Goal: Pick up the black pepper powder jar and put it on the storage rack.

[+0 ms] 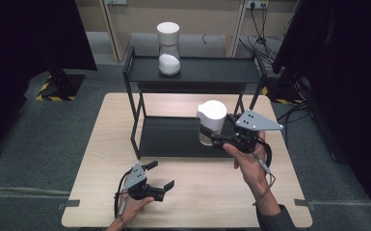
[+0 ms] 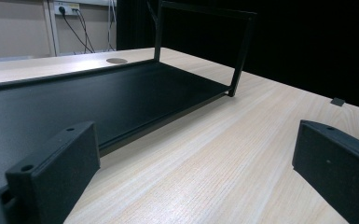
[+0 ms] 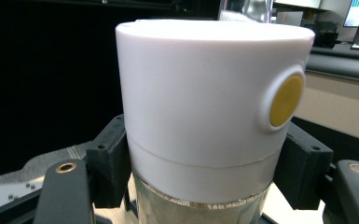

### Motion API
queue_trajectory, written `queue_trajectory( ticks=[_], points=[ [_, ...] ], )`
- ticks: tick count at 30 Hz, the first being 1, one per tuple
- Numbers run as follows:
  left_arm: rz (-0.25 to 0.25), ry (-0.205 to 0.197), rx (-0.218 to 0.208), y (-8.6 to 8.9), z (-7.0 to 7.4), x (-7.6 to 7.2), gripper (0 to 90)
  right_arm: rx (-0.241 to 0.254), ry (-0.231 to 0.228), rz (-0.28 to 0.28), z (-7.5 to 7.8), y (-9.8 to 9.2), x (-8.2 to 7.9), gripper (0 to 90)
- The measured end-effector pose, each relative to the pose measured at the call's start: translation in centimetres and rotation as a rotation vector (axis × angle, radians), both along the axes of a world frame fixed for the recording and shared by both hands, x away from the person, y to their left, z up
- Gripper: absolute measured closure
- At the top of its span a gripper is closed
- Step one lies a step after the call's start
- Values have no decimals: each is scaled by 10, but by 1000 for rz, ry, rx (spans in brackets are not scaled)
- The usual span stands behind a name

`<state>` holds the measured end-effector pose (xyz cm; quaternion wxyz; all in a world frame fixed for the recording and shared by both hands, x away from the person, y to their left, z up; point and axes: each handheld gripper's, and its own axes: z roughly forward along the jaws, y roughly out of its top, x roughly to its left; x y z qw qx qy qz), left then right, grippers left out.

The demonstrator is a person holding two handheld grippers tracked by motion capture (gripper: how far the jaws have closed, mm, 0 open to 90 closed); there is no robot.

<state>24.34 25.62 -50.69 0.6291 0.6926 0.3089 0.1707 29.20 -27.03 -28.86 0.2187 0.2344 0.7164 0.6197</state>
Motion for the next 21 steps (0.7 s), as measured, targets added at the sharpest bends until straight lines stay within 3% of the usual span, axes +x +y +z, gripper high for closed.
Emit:
queue_trajectory(
  ticks=[13,21],
  points=[
    [-3,1,1,0,0,0,0,18,11,21,41,7,19,308],
    [-1,5,2,1,0,1,0,26,14,-1,63,10,34,307]
  ],
)
